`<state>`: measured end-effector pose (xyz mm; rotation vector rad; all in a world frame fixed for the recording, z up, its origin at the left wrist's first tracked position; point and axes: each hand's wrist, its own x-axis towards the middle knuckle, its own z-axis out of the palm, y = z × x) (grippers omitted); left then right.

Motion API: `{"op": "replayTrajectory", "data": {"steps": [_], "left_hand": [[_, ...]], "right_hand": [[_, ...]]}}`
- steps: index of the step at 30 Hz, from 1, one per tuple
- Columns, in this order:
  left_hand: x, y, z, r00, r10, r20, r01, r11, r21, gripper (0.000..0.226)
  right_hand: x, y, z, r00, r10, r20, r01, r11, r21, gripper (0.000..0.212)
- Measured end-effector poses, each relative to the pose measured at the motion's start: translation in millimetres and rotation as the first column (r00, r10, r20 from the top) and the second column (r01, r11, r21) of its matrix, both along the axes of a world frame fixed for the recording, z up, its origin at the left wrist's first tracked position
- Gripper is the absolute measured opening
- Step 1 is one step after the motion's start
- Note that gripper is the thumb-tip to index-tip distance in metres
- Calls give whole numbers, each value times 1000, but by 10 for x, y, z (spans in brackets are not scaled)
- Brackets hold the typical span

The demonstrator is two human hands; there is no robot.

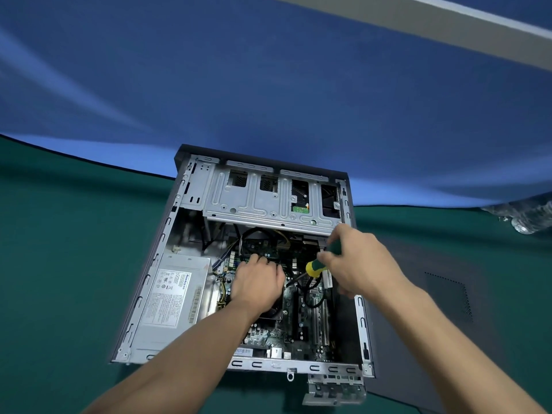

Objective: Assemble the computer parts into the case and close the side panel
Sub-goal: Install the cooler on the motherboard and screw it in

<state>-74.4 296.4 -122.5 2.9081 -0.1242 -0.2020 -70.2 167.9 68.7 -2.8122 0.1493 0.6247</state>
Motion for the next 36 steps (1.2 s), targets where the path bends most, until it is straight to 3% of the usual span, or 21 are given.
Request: {"op": "replayTrajectory", "data": {"steps": [3,7,10,14,16,19,23,25,27,29,32,34,36], "left_hand": [[-7,1,7,1000,-3,-1,3,1000,9,50],[-1,-2,13,1000,-4,0,4,1000,12,49],[-3,4,6,1000,-8,1,8,1000,17,50],[2,-2,6,1000,-5,6,5,1000,8,49],[0,4,-1,1000,-9,7,9,1000,10,49],[-2,-1,-10,1000,-6,7,6,1000,9,50],[10,-5,-3,1000,-3,5,3,1000,14,50],[1,-2,-5,1000,-5,2,5,1000,14,50],[-2,2,1,1000,-7,9,6,1000,13,51],[-1,2,5,1000,-7,11,7,1000,7,51],[-4,0,10,1000,-6,9,6,1000,3,52],[-4,4,2,1000,-9,11,9,1000,7,52],[-1,5,0,1000,-10,11,10,1000,6,52]], "right_hand": [[7,28,20,997,-22,78,30,993,-110,33],[12,138,3,999,52,2,-52,999,2,19],[9,186,-4,985,55,162,-25,983,-181,28],[96,118,50,996,-22,-81,28,997,71,20],[84,83,28,999,-23,-32,24,999,25,19],[46,62,-6,996,-51,80,61,989,-135,33],[23,68,-16,999,31,35,-33,998,51,36],[-32,112,-54,979,117,169,-109,992,-56,28],[-40,155,-80,953,125,278,-65,975,-213,26],[13,109,-81,973,78,218,-27,973,-229,33],[58,65,0,1000,22,0,-22,1000,18,31],[31,52,-7,999,41,32,-40,999,-36,25],[26,29,-2,996,32,89,-20,990,-139,32]]}}
